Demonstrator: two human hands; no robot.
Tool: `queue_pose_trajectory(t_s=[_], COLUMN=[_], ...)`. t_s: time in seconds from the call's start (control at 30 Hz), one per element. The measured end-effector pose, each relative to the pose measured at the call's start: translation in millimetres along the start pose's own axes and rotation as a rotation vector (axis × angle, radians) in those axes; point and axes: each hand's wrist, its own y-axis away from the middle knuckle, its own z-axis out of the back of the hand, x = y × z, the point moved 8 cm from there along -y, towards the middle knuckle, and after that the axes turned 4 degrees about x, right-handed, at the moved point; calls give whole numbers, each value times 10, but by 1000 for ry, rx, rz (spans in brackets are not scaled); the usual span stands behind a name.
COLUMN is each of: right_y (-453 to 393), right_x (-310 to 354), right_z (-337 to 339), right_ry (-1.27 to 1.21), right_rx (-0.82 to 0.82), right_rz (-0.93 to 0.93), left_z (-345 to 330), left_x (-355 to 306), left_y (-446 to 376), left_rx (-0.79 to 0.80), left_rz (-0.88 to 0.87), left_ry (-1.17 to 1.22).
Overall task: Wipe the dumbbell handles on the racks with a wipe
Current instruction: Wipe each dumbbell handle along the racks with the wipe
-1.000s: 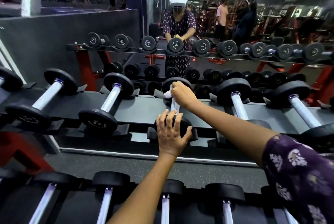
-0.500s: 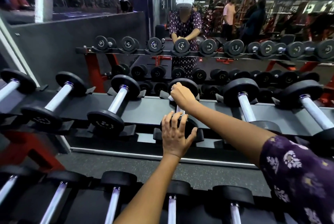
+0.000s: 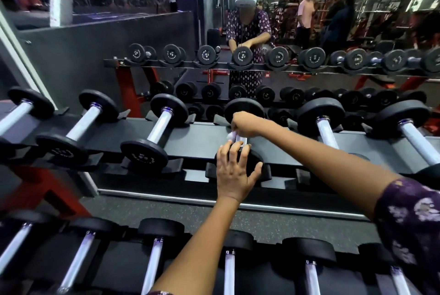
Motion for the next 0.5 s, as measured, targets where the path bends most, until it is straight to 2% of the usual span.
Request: queue_pose_trajectory(t_s=[0.07,0.23,0.3,0.43,0.5], right_y=[49,10,56,277,311], right_x=[14,-153,-80,161,148], right_z=[1,116,42,-155,-124], right_ry=[-56,-30,-18,31,46], right_rx=[65,-44,-13,163,205], right_rz=[43,-105,-50,159,179], left_z=[4,1,14,18,15], left_x=[6,12,5,-3,-2], left_y=[4,-1,-1,3,33], left_rx=[8,52,76,134,182], left_rz=[5,10,4,8,-12], left_ry=[-4,-1,-3,15,19])
